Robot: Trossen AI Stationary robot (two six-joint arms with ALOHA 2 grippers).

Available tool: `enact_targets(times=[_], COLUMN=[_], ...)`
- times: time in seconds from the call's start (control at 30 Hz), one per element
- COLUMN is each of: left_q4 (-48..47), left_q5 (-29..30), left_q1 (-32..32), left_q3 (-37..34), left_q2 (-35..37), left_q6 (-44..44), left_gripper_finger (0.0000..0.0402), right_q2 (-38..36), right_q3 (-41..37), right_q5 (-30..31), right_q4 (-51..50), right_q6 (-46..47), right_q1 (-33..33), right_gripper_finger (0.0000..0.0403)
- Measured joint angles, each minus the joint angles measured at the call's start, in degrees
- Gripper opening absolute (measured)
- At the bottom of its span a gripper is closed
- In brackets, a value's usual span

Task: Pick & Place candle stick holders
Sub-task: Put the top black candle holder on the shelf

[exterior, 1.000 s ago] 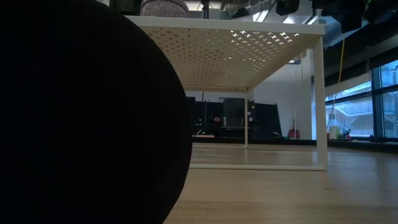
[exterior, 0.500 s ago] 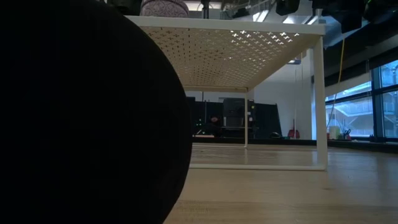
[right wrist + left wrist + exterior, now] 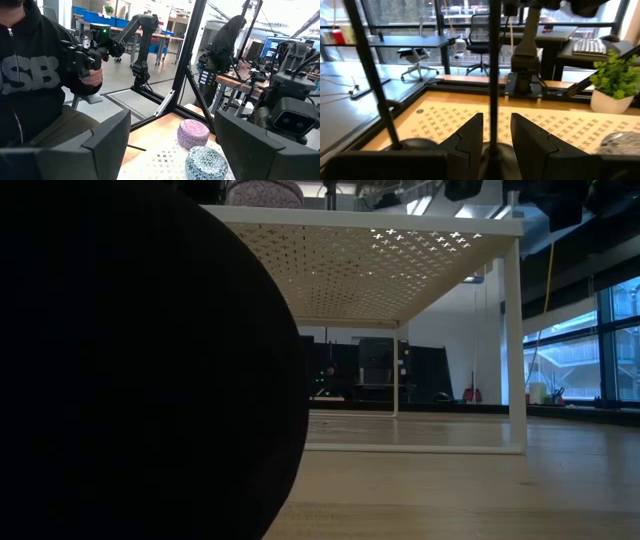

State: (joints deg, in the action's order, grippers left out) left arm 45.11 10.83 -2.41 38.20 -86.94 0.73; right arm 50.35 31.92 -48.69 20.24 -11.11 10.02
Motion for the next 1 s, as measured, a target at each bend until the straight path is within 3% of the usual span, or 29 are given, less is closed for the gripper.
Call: enact_targets(times=[1.0], left_q4=[-1.85], left_q5=[1.60], left_q1=[0.06], left_q3=[0.00], left_q2=[0.00], left_q6=[0.98], left_gripper_finger=[0.0088], right_q2=[0.00], right_q3=[-0.02], right_q5=[0.02], right_q4=[0.17], right_q6=[0.26], right_q1=[0.00], right_gripper_finger=[0.0289])
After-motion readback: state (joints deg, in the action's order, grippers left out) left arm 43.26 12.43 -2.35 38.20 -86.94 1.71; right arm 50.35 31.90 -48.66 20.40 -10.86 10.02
